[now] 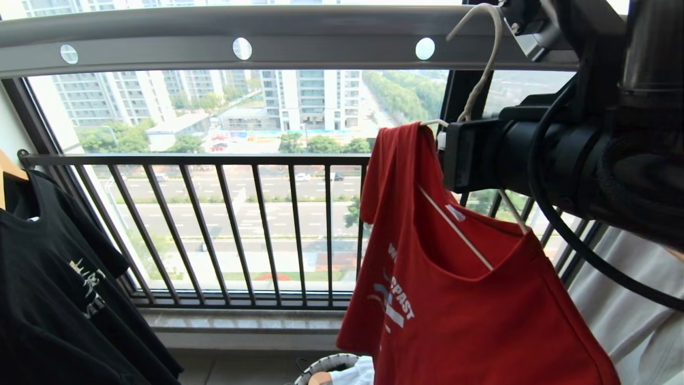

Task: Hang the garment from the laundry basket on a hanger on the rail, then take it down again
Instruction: Take the clothes off the clothes rack

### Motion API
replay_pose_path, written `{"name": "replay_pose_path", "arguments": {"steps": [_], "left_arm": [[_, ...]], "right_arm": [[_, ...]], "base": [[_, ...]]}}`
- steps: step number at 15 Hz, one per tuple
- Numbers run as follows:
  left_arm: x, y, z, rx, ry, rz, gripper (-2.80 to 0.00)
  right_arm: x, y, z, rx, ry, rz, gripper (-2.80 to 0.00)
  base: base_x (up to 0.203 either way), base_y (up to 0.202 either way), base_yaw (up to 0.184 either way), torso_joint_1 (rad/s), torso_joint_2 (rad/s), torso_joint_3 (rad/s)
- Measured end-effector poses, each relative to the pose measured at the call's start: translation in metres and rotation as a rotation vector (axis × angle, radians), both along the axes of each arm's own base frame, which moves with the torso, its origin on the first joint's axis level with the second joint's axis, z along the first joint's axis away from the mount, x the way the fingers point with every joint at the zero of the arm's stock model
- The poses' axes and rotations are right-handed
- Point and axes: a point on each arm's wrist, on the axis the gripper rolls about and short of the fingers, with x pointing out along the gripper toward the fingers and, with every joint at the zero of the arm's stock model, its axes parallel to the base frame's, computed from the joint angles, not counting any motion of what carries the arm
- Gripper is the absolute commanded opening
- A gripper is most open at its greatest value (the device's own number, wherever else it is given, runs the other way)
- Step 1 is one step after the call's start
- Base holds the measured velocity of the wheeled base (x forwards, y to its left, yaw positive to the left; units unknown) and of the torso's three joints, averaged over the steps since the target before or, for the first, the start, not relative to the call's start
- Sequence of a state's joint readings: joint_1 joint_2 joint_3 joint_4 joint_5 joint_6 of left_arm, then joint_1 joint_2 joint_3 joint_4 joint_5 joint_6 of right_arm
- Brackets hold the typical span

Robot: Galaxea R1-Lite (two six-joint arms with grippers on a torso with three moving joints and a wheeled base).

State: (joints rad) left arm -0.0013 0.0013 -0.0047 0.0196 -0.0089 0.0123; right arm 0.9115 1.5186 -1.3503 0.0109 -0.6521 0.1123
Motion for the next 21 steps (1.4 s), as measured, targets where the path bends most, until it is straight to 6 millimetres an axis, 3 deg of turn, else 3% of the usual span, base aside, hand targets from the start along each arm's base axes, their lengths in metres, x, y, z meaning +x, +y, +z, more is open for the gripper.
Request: {"name": "replay_pose_path", "arguments": {"steps": [5,9,21], "left_arm": [[0.0,0.0,0.0,0.0,0.0,0.0,-2.8],[0.0,0.0,0.0,0.0,0.0,-0.001,-2.8],[0.0,0.0,0.0,0.0,0.0,0.0,-2.8]], "right_arm": [[-0.017,-0.016,-0.015,-0.004,0.062,0.236,-2.8],[-0.018,-0.019,-0.03,-0.008,0.114,0.378,-2.8],[-0.004,-0.014,-0.046,0.006,0.076,0.451,-2.8]], "base": [[0.0,0.0,0.0,0.0,0.0,0.0],[0.0,0.0,0.0,0.0,0.0,0.0],[0.0,0.0,0.0,0.0,0.0,0.0]]}}
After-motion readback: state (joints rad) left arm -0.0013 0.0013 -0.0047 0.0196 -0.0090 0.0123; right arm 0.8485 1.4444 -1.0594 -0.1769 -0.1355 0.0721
